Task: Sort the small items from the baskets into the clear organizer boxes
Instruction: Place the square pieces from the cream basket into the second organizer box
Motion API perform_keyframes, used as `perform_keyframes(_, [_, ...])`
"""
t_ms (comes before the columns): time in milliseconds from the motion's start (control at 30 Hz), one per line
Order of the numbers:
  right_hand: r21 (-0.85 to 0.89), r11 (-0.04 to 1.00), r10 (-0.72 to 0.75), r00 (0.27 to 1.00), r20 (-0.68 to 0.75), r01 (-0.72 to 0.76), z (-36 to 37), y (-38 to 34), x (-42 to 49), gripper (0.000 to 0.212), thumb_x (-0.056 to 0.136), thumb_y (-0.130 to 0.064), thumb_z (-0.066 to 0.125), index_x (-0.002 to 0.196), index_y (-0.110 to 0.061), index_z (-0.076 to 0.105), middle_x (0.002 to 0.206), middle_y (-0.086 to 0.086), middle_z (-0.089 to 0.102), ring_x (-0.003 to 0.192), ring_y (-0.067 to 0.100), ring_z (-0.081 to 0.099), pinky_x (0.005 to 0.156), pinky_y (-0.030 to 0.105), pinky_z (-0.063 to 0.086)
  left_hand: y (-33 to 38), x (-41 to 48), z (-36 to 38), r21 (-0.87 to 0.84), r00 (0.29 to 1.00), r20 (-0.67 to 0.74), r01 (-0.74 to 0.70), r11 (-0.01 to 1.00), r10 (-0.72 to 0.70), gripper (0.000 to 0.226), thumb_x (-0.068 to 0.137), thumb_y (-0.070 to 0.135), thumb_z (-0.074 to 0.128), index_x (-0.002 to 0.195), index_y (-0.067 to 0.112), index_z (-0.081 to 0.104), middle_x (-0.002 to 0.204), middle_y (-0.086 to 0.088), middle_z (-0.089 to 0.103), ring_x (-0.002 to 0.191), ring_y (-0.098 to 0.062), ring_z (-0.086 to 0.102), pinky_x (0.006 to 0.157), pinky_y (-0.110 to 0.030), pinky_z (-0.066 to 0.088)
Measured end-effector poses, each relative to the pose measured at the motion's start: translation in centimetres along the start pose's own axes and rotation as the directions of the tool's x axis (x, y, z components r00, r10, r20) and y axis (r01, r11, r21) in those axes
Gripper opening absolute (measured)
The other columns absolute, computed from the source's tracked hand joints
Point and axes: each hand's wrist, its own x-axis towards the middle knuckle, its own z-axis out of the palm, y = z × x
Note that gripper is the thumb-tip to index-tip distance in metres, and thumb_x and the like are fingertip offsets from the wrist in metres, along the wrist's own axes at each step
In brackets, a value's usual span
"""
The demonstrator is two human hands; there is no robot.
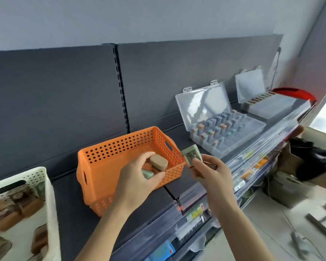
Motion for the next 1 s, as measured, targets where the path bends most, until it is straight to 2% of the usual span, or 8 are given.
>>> perform_keyframes(133, [0.019, 1.000, -0.003, 0.997, -0.078, 0.005, -6.1, -1.5, 2.7, 0.012, 0.083, -0.007, 0.069, 0.095, -0.009, 0.068, 0.080, 0.009, 0.072, 0.070, 0.015, 0.067, 0.072, 0.029, 0.056, 3.8, 2.5, 5.5, -0.017, 0.995, 0.057, -0.081, 0.997, 0.082, 0.049, 0.072, 0.027, 0.080, 0.117, 0.027, 0.061, 0.104, 0.019, 0.064, 0.095, 0.004, 0.058, 0.082, -0.012, 0.046])
perform_keyframes(300, [-0.053, 0.996, -0.075, 0.987, -0.141, 0.068, -14.6, -3.5, 7.3, 0.010, 0.085, -0.016, 0.069, 0.095, -0.013, 0.068, 0.082, 0.005, 0.073, 0.075, 0.013, 0.069, 0.064, 0.022, 0.053, 9.7, 5.8, 14.3, -0.092, 0.983, 0.100, -0.146, 0.985, 0.155, 0.047, 0.073, 0.023, 0.080, 0.116, 0.024, 0.062, 0.095, 0.029, 0.058, 0.089, 0.023, 0.050, 0.074, 0.004, 0.034])
perform_keyframes(400, [-0.090, 0.993, -0.088, 0.985, -0.151, 0.075, -19.6, -4.7, 10.2, 0.011, 0.083, -0.019, 0.072, 0.094, -0.018, 0.068, 0.089, 0.006, 0.072, 0.084, 0.018, 0.069, 0.066, 0.026, 0.052, 13.1, 7.7, 19.6, -0.136, 0.975, 0.140, -0.154, 0.979, 0.173, 0.057, 0.076, 0.027, 0.078, 0.129, 0.026, 0.055, 0.109, 0.023, 0.058, 0.092, 0.016, 0.052, 0.078, 0.006, 0.032])
perform_keyframes(500, [-0.089, 0.994, -0.072, 0.983, -0.169, 0.058, -24.1, -5.9, 13.0, 0.007, 0.082, -0.014, 0.072, 0.085, -0.019, 0.069, 0.080, 0.004, 0.071, 0.078, 0.019, 0.067, 0.068, 0.028, 0.054, 15.9, 9.4, 24.3, -0.156, 0.970, 0.166, -0.152, 0.976, 0.178, 0.056, 0.078, 0.030, 0.076, 0.130, 0.028, 0.055, 0.115, 0.019, 0.060, 0.100, 0.010, 0.052, 0.081, 0.004, 0.034])
perform_keyframes(633, [-0.064, 0.997, -0.047, 0.978, -0.202, 0.035, -29.4, -7.0, 16.7, 0.007, 0.081, -0.009, 0.072, 0.084, -0.016, 0.073, 0.076, 0.008, 0.070, 0.071, 0.020, 0.063, 0.078, 0.038, 0.056, 19.2, 11.4, 29.7, -0.191, 0.962, 0.198, -0.153, 0.970, 0.191, 0.046, 0.077, 0.025, 0.077, 0.120, 0.024, 0.061, 0.097, 0.026, 0.060, 0.092, 0.023, 0.050, 0.073, 0.004, 0.036])
perform_keyframes(767, [-0.095, 0.994, -0.069, 0.970, -0.234, 0.048, -33.9, -7.7, 19.9, 0.008, 0.084, -0.011, 0.069, 0.089, -0.015, 0.074, 0.080, 0.009, 0.071, 0.073, 0.015, 0.064, 0.076, 0.033, 0.058, 21.8, 13.6, 34.5, -0.192, 0.947, 0.241, -0.170, 0.967, 0.214, 0.046, 0.076, 0.026, 0.077, 0.119, 0.025, 0.060, 0.095, 0.027, 0.059, 0.095, 0.018, 0.052, 0.074, 0.001, 0.040])
perform_keyframes(900, [-0.099, 0.994, -0.073, 0.959, -0.275, 0.047, -37.2, -8.4, 23.4, 0.010, 0.084, -0.011, 0.069, 0.093, -0.012, 0.072, 0.081, 0.007, 0.071, 0.065, 0.008, 0.064, 0.063, 0.022, 0.054, 24.0, 16.2, 38.7, -0.228, 0.924, 0.272, -0.208, 0.951, 0.267, 0.040, 0.075, 0.021, 0.077, 0.109, 0.031, 0.057, 0.091, 0.027, 0.059, 0.091, 0.017, 0.053, 0.069, 0.000, 0.042])
perform_keyframes(1000, [-0.129, 0.990, -0.085, 0.951, -0.298, 0.049, -39.5, -8.9, 26.7, 0.011, 0.083, -0.013, 0.070, 0.094, -0.013, 0.072, 0.084, 0.008, 0.072, 0.067, 0.010, 0.065, 0.064, 0.022, 0.054, 25.1, 18.8, 42.1, -0.239, 0.919, 0.281, -0.210, 0.948, 0.275, 0.040, 0.075, 0.022, 0.077, 0.108, 0.032, 0.056, 0.092, 0.024, 0.060, 0.089, 0.008, 0.058, 0.067, 0.000, 0.043])
